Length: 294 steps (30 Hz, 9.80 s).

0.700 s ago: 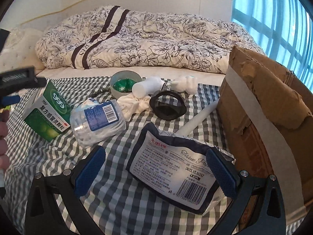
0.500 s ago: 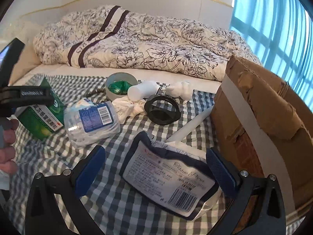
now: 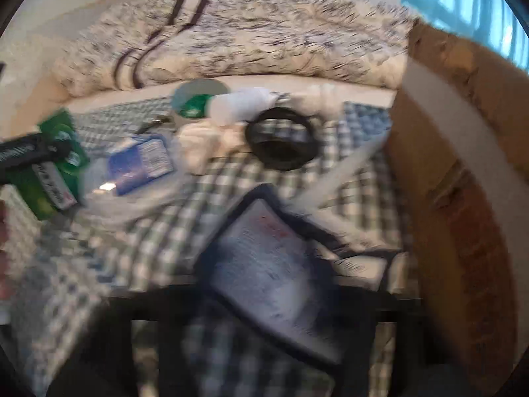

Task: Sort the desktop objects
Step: 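Grasp the green-and-white medicine box with the left tool while the right tool grasps the tissue-paper pack, then carry both packs to the cardboard box and open both tools to drop them, then return both tools to the items on the bed, then grasp the water bottle with the right tool while the left tool grasps the blue floral tissue pack, then carry the bottle and tissue pack to the cardboard box and release both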

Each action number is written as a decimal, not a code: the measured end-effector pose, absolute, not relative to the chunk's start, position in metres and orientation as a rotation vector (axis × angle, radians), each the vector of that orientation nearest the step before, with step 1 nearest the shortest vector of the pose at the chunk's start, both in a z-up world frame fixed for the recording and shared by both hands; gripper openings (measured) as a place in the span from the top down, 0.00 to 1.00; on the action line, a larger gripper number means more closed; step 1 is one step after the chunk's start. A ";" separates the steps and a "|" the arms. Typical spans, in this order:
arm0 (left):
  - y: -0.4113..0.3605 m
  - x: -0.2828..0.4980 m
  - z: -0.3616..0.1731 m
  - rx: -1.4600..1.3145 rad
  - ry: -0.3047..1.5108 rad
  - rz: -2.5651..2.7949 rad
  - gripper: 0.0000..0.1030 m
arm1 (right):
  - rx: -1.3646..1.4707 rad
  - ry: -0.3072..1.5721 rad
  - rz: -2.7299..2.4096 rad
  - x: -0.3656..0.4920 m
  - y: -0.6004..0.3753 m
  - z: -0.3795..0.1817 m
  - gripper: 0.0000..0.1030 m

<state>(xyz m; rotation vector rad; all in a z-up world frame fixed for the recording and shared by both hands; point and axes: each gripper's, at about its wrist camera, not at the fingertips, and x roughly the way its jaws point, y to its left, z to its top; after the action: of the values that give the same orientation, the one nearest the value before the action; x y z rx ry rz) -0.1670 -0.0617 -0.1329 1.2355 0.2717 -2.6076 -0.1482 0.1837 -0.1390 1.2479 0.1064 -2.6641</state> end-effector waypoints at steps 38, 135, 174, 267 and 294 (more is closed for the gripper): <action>-0.052 -0.108 -0.086 1.060 0.181 -2.804 0.12 | 1.161 0.251 -2.599 -0.146 0.175 -0.127 0.84; 0.172 -0.113 0.078 0.794 -0.204 -3.404 0.00 | 0.546 -0.268 -3.153 -0.033 0.362 0.110 0.16; -0.078 -0.139 -0.056 0.994 -0.082 -2.967 0.00 | 0.941 0.174 -2.436 -0.150 0.111 -0.081 0.00; 0.051 -0.109 0.003 0.812 -0.013 -3.308 0.46 | 0.550 0.017 -2.963 -0.059 0.275 0.055 0.10; 0.230 -0.134 0.020 0.950 -0.172 -3.546 0.46 | 0.802 -0.060 -3.171 -0.066 0.403 0.046 0.11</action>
<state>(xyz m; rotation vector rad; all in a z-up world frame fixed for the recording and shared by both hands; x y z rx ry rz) -0.1342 0.2296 0.0199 0.9495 -0.1716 -3.5465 -0.0663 0.4028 0.0461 0.8024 -0.0601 -3.1706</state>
